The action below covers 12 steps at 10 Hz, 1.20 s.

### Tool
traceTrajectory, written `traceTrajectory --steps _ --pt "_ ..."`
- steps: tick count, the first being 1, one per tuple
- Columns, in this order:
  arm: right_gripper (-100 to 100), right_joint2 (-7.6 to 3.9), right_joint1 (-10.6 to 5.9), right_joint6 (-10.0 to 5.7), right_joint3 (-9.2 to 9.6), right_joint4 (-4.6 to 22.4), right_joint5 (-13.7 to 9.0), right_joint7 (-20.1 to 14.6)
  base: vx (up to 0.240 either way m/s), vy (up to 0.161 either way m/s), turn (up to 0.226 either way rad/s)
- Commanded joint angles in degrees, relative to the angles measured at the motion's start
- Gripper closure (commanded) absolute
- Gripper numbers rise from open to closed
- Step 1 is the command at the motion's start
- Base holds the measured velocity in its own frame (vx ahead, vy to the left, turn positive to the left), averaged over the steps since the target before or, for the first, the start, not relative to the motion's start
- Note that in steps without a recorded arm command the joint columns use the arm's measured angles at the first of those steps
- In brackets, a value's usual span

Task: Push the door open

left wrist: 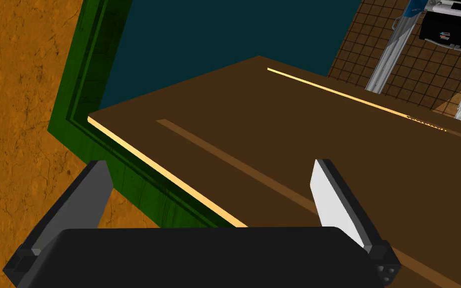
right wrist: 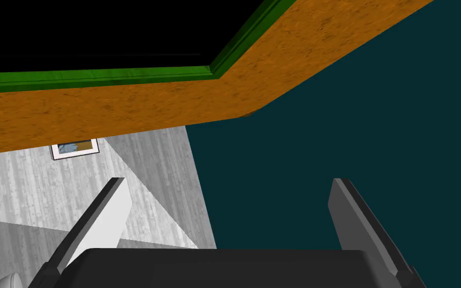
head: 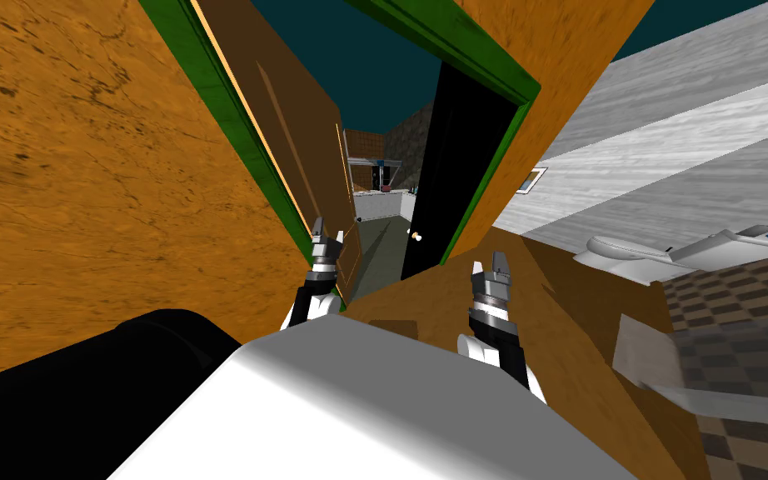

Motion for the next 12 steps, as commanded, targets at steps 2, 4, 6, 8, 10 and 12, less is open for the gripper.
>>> traceTrajectory --steps 2,4,6,8,10,12 --pt "-100 -0.93 -0.92 -1.21 0.01 2.97 1.13 2.08 0.099 0.006 0.036" --pt "-100 -1.63 -1.71 -2.26 0.01 5.54 2.10 3.88 0.097 -0.060 0.039" --pt "-100 -2.42 -2.70 -3.57 0.02 8.74 3.32 6.13 0.097 -0.043 0.039" --pt "-100 -2.98 -3.49 -4.61 0.03 11.29 4.28 7.91 0.118 -0.034 0.038" --pt "-100 -3.54 -4.32 -5.72 0.04 13.99 5.31 9.81 0.103 -0.026 0.033" --pt "-100 -4.11 -5.24 -6.93 0.04 16.95 6.43 11.89 0.083 -0.023 0.041"
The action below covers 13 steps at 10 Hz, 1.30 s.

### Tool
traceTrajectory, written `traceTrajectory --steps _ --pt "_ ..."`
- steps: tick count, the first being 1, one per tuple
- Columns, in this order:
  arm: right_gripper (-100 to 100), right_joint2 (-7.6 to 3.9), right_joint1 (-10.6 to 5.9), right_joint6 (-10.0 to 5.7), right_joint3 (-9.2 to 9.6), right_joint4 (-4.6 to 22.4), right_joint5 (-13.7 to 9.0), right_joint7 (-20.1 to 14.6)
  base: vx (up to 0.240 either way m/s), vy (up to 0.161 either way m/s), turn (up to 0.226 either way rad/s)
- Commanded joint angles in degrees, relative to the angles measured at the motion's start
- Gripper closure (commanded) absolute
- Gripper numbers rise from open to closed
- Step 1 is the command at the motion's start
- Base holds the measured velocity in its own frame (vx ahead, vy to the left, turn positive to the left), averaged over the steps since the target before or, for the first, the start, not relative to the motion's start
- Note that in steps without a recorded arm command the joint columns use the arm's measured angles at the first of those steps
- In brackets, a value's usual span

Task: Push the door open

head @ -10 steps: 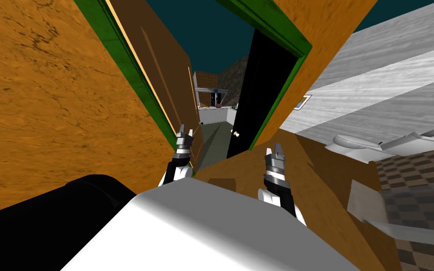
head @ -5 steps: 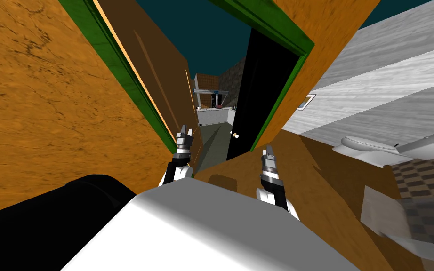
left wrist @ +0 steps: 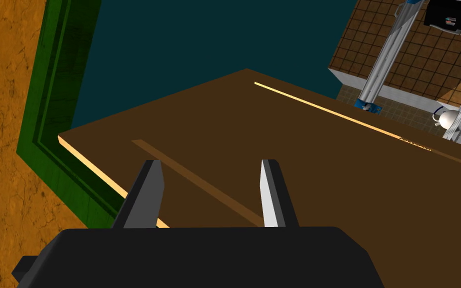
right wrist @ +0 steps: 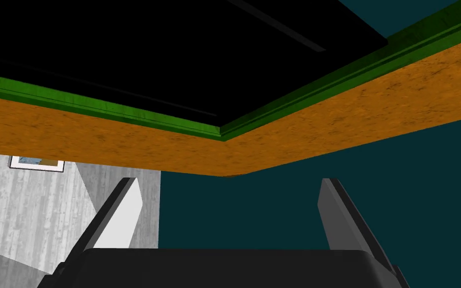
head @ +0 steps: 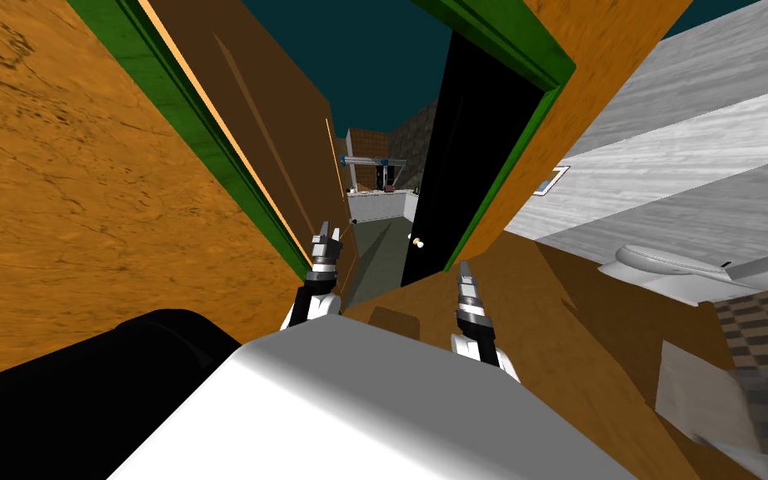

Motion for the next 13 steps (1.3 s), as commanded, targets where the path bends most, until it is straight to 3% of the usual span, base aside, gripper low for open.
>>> traceTrajectory --steps 1,5,6,12,13 --pt "-100 -0.33 -0.69 -1.19 0.10 2.55 0.98 1.90 0.106 -0.041 0.046" --pt "-100 -1.42 -2.71 -3.86 0.12 9.01 3.46 6.49 0.094 -0.053 0.044" --pt "-100 -1.42 -2.71 -3.86 0.12 9.09 3.46 6.49 0.062 -0.023 0.014" --pt "-100 -2.88 -5.97 -8.17 0.14 19.35 7.46 13.88 0.088 -0.041 0.046" --pt "-100 -2.88 -5.97 -8.17 0.14 19.63 7.46 13.88 0.059 -0.038 0.016"
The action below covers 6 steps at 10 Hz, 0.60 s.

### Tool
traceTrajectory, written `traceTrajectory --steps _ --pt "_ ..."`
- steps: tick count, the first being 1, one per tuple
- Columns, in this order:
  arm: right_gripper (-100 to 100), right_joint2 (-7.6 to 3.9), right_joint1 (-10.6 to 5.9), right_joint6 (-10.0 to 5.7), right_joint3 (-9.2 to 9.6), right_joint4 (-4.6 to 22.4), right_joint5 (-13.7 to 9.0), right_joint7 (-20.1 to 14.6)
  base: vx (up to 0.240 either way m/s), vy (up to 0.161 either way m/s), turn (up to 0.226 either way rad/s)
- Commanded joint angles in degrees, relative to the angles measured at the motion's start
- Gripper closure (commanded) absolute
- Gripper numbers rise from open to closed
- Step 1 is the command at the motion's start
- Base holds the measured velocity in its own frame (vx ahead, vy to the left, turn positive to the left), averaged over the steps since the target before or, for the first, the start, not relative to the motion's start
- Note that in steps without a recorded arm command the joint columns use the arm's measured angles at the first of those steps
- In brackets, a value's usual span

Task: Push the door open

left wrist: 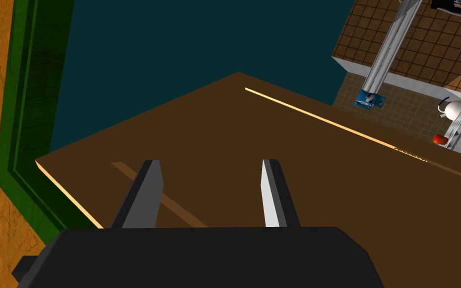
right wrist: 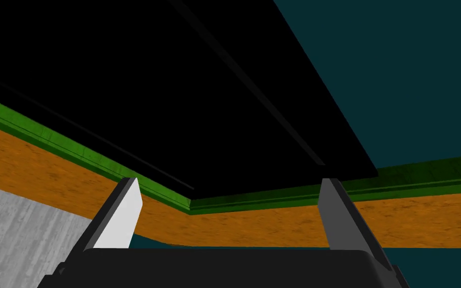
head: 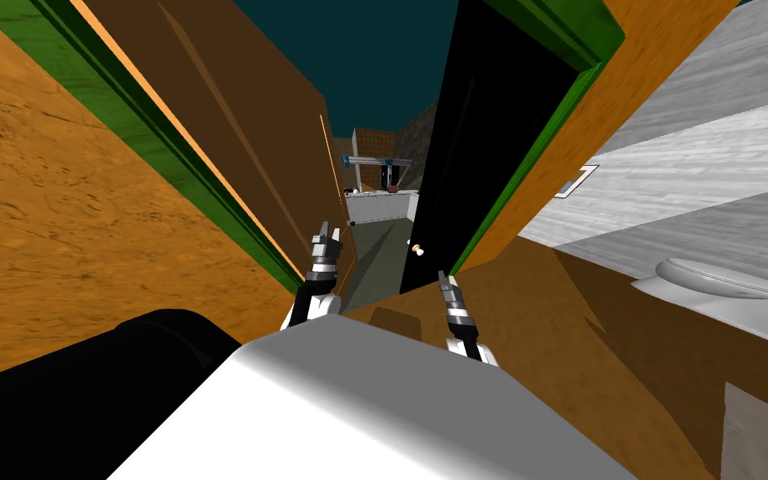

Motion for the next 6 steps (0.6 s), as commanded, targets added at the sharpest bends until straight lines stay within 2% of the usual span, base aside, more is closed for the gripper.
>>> traceTrajectory --steps 1,3,4,6 --pt "-100 -0.27 -0.70 -0.99 -0.02 2.37 0.80 1.53 0.041 -0.029 0.024" --pt "-100 -0.70 -1.81 -2.45 -0.01 5.50 2.15 4.04 0.077 -0.041 0.049" --pt "-100 -0.70 -1.81 -2.45 -0.01 5.95 2.15 4.04 0.059 -0.030 0.019" --pt "-100 -1.11 -2.91 -3.91 0.00 9.53 3.51 6.55 0.067 -0.044 0.041"
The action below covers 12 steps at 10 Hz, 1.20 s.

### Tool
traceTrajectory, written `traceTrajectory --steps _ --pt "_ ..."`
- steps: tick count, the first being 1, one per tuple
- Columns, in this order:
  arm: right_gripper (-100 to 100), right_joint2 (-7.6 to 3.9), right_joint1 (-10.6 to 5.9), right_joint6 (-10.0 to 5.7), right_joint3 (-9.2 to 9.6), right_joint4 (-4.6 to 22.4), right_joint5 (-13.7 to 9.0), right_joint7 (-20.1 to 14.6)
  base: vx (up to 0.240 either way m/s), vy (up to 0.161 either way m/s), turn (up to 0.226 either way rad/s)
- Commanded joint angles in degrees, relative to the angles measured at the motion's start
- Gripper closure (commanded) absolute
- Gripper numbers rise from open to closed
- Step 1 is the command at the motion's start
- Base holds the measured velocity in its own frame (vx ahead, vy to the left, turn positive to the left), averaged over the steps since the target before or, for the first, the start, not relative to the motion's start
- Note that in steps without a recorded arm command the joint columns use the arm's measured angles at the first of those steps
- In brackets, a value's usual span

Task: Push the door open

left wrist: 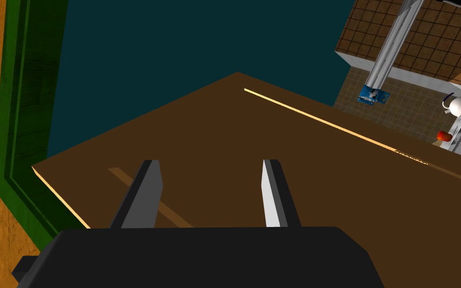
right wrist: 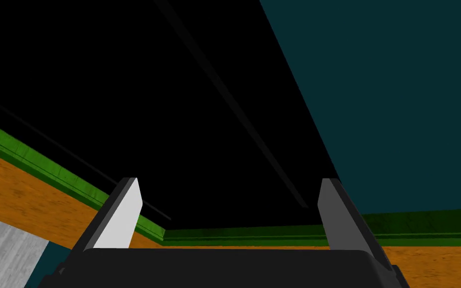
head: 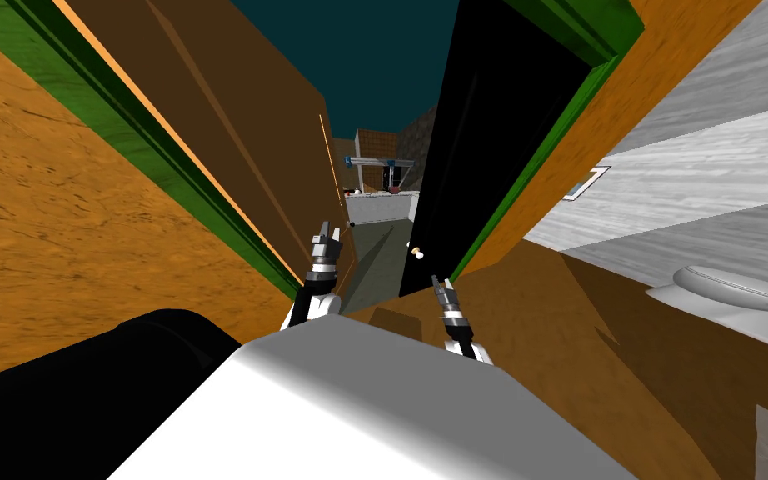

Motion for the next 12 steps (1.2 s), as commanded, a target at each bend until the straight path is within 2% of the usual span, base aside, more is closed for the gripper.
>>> traceTrajectory --steps 1,8,9,12 --pt "-100 -0.52 -0.70 -1.28 -0.04 2.70 1.02 1.97 0.098 -0.040 0.049" --pt "-100 -1.70 -4.34 -6.09 -0.01 14.48 5.48 10.23 0.091 -0.054 0.046" --pt "-100 -1.70 -4.34 -6.09 -0.01 14.48 5.48 10.23 0.062 -0.029 0.010" --pt "-100 -2.09 -5.71 -7.91 0.00 18.93 7.17 13.35 0.071 -0.033 0.036"
